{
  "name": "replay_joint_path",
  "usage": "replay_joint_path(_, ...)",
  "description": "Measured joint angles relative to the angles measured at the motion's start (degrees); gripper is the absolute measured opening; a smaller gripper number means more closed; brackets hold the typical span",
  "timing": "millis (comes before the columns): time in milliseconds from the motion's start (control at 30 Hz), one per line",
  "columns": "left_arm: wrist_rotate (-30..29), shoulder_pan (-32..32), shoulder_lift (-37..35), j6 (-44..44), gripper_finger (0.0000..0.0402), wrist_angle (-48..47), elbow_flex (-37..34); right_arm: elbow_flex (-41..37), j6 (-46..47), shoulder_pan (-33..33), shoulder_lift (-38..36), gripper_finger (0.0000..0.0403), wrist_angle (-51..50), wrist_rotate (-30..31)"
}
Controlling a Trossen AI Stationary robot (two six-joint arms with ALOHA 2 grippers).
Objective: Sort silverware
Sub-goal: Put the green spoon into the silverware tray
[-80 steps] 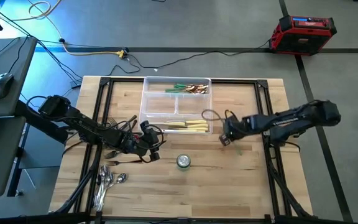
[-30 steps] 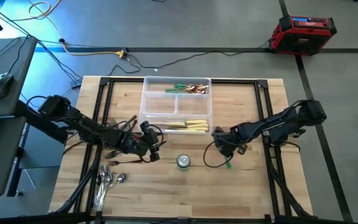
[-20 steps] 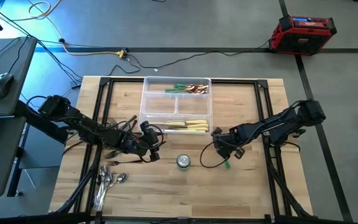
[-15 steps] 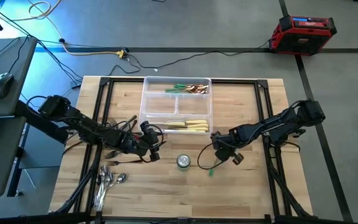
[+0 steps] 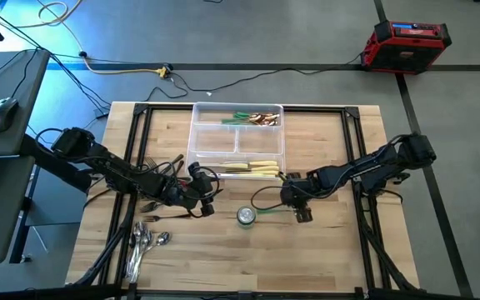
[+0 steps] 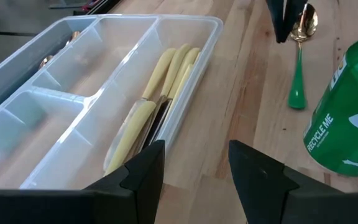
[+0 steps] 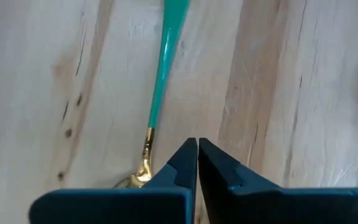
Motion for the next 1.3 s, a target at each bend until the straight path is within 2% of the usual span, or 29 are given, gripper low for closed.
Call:
replay_joint_path(200,0.0,0.0,0.0,0.0,0.0158,0.0,0.0,0.0,7.9,0.9,0.0,0.0016,0.0,-2.5)
replay_joint_path(300,0.0,0.0,0.0,0.0,0.0158,0.0,0.0,0.0,9.1,2.8,0.0,0.0055,0.4,-1.5)
replay_joint_path(467,0.0,0.0,0.0,0.0,0.0158,0.0,0.0,0.0,8.4,6.5,2.3,0.0138,2.7,4.9)
replay_joint_path(567,0.3,0.0,0.0,0.0,0.0158,0.0,0.0,0.1,9.2,7.4,4.2,0.016,3.1,6.1)
replay_joint_path(667,0.3,0.0,0.0,0.0,0.0158,0.0,0.0,0.3,10.4,7.9,5.8,0.0135,3.3,5.8)
replay_joint_path(833,0.3,0.0,0.0,0.0,0.0158,0.0,0.0,0.2,12.1,7.7,5.3,0.0017,2.9,5.0)
replay_joint_path(1000,0.3,0.0,0.0,0.0,0.0158,0.0,0.0,3.6,13.6,6.5,3.9,0.0004,-3.1,7.9)
replay_joint_path(1167,0.3,0.0,0.0,0.0,0.0158,0.0,0.0,12.5,10.8,4.0,1.1,0.0002,-15.8,14.1)
replay_joint_path(1300,0.1,0.0,0.0,0.0,0.0158,0.0,0.0,20.8,3.7,-0.5,-0.5,0.0001,-22.0,20.5)
